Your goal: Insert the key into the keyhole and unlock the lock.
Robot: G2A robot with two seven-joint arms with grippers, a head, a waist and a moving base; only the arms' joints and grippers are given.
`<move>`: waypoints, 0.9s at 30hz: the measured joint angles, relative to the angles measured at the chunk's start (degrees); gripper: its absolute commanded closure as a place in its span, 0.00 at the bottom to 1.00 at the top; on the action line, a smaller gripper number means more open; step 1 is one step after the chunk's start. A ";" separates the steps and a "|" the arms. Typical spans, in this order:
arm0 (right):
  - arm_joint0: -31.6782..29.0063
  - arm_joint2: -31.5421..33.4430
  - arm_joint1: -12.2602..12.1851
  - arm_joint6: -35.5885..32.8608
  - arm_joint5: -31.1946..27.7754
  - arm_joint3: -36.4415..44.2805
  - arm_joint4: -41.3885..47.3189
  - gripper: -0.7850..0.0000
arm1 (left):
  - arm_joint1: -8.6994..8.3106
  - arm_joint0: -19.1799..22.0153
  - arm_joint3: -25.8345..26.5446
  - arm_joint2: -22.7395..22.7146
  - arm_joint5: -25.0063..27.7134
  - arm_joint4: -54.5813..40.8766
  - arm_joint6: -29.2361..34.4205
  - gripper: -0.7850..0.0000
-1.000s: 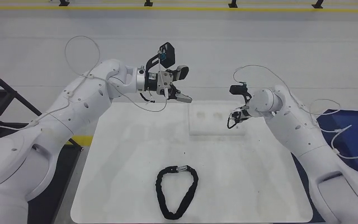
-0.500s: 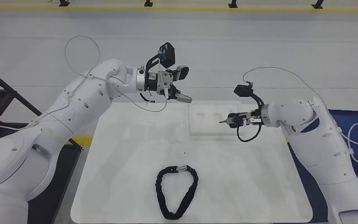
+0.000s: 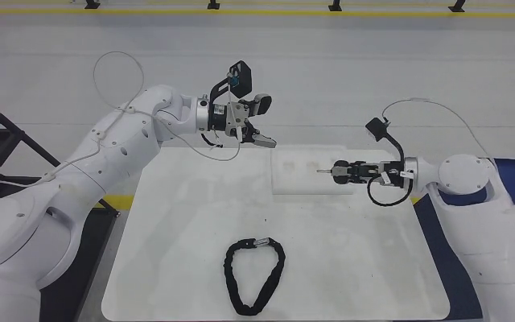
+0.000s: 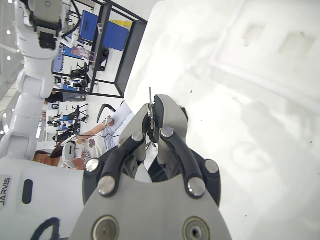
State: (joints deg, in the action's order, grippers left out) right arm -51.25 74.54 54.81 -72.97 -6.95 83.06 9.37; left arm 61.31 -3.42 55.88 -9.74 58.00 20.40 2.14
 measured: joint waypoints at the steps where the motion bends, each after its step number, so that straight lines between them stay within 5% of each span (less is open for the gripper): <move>1: -0.21 0.26 -0.03 0.13 -0.45 -0.16 0.81 1.00 | 0.00 0.00 0.00 0.00 0.00 0.00 0.00 0.00; 20: -1.20 1.33 -0.05 1.76 -1.97 -1.12 4.19 1.00 | 0.00 -0.01 0.01 0.00 -0.01 0.01 0.01 0.00; 27: -1.20 1.33 -0.05 1.76 -1.97 -1.12 4.20 1.00 | -0.68 -5.46 3.68 -0.15 -4.31 11.42 2.17 0.00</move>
State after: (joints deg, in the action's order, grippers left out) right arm -52.45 75.87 54.76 -71.21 -8.91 81.93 13.57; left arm 60.62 -8.88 59.57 -9.89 53.69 31.82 4.32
